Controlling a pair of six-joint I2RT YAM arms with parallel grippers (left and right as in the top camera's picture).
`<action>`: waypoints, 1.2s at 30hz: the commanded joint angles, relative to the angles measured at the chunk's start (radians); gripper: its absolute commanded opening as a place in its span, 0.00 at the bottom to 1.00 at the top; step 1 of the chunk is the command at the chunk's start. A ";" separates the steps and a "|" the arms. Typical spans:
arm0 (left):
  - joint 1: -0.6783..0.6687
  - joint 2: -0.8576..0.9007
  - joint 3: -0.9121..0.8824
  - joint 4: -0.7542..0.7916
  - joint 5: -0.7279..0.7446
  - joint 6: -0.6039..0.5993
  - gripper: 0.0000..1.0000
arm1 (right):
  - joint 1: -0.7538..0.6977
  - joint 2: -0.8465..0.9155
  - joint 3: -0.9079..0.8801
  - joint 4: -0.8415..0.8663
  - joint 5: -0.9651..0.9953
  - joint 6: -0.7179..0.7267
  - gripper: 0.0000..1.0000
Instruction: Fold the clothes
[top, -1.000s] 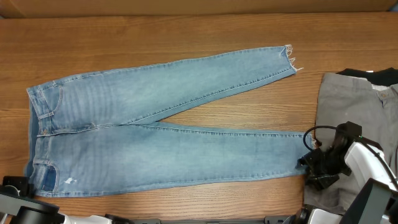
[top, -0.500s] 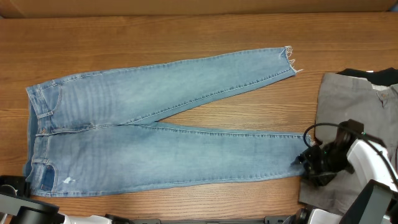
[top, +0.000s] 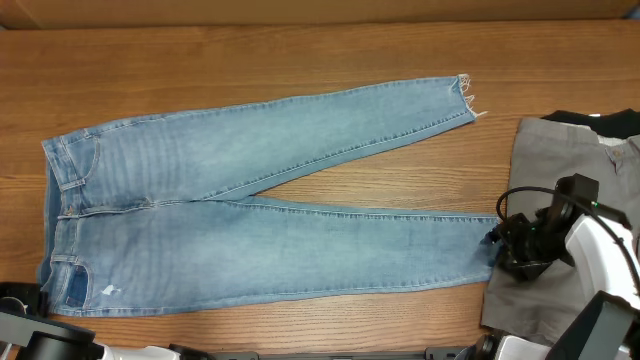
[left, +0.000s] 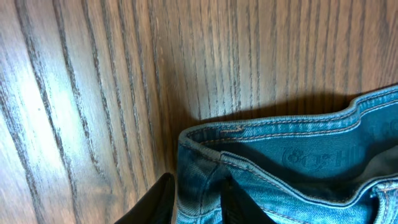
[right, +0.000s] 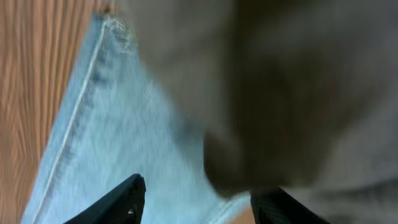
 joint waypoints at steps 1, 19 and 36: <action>0.011 0.007 0.026 0.005 -0.007 -0.018 0.29 | -0.001 0.001 -0.082 0.074 0.053 0.058 0.57; 0.011 0.007 0.026 0.006 -0.006 -0.021 0.30 | -0.159 -0.005 0.113 -0.046 0.027 -0.004 0.58; 0.011 0.007 0.026 0.013 0.017 -0.021 0.33 | 0.043 -0.024 -0.098 -0.093 -0.032 0.195 0.58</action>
